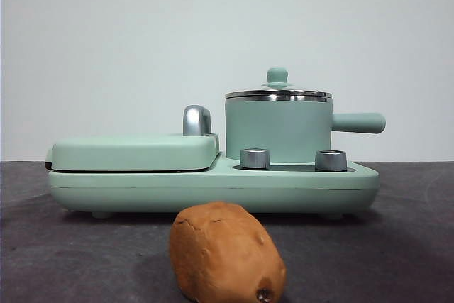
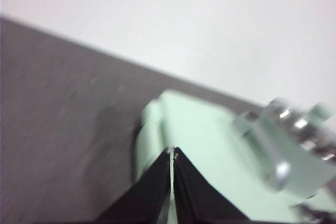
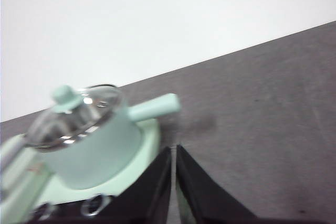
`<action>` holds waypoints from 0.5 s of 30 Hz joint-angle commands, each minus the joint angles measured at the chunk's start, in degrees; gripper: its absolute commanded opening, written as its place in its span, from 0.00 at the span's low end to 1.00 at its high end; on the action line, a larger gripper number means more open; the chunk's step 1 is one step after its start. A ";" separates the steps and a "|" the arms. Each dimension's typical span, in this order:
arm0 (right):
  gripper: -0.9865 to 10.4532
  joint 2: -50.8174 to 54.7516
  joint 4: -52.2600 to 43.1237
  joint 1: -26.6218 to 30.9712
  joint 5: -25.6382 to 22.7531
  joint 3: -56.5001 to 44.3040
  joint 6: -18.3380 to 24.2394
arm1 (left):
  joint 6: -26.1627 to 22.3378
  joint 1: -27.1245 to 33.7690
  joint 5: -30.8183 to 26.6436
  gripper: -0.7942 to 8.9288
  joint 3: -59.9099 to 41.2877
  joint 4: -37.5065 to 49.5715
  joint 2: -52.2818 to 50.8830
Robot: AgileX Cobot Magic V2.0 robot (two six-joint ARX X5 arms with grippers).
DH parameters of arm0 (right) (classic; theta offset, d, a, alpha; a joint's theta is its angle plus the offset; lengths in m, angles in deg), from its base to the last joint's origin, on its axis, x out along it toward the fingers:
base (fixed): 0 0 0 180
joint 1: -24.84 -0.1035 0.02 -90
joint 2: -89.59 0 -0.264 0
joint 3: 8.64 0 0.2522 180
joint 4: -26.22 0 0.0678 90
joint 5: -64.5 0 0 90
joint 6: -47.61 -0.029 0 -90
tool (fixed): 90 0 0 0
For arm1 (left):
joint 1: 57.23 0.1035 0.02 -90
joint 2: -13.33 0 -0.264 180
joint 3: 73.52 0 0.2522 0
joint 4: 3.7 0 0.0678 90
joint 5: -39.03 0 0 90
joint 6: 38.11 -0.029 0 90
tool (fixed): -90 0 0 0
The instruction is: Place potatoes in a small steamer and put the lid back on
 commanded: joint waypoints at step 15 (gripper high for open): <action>0.10 -23.06 16.63 -0.15 18.32 31.39 7.69 | -0.92 -0.04 21.31 0.09 32.26 -5.62 33.66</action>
